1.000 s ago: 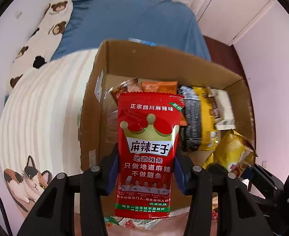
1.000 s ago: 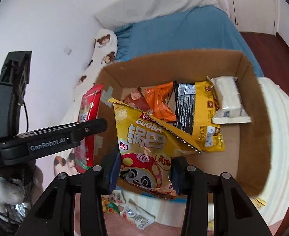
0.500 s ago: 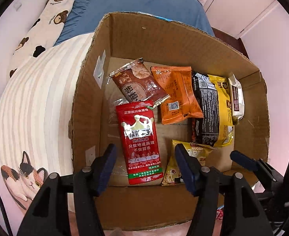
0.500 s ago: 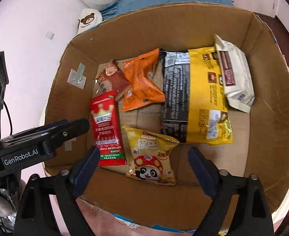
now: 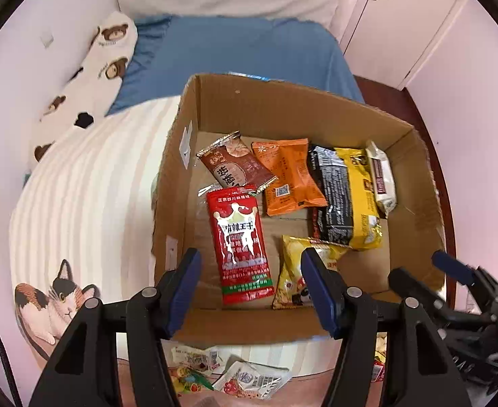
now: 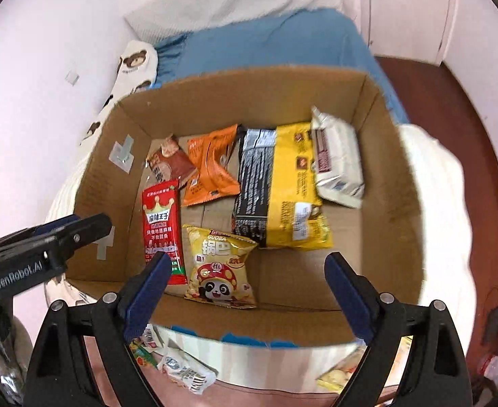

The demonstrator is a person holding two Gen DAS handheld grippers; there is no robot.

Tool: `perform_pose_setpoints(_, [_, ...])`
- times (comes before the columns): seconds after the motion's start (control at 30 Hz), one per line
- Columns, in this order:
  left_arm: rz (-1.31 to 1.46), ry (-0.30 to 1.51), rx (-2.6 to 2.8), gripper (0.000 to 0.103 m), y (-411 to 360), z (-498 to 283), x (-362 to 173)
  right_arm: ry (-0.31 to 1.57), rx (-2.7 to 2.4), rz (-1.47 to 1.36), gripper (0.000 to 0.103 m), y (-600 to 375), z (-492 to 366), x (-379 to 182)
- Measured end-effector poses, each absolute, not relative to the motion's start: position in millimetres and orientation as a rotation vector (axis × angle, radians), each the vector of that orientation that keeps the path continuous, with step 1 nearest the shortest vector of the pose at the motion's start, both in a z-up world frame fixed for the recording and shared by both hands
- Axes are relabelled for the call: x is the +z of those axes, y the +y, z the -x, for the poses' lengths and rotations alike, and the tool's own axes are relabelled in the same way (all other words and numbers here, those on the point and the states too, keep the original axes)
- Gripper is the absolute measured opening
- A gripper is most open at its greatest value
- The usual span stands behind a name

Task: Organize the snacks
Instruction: 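Move both tools from the box back down to the snacks on the bed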

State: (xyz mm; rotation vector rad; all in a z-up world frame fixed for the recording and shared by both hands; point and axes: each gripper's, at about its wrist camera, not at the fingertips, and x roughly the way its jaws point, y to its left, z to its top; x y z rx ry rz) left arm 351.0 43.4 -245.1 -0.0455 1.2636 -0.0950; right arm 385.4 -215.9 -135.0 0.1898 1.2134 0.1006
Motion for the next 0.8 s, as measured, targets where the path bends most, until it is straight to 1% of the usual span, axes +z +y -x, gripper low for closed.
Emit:
perform_pose_setpoints(0.57, [0.028, 1.102, -0.149, 0.059, 31, -263, -191, 0.999, 0.022, -0.15, 0.094, -225, -294, -53])
perform_pose_setpoints(0.6, [0.034, 1.097, -0.155, 0.062, 32, -259, -189, 0.992, 0.025, -0.157, 0.094, -227, -289, -49])
perform_pose_setpoints(0.63, [0.042, 1.094, -0.159, 0.068, 34, -254, -187, 0.987, 0.031, -0.167, 0.095, -229, -281, -46])
perform_pose_setpoints(0.67, [0.052, 1.092, -0.164, 0.084, 36, -249, -187, 0.988, 0.032, -0.171, 0.101, -231, -276, -46])
perform_pose_setpoints(0.7, [0.058, 1.091, -0.169, 0.095, 38, -244, -187, 0.996, 0.031, -0.177, 0.102, -233, -271, -47])
perform_pose_setpoints(0.8, [0.055, 1.103, -0.153, 0.095, 45, -229, -196, 1.046, 0.034, -0.248, 0.102, -248, -252, -64])
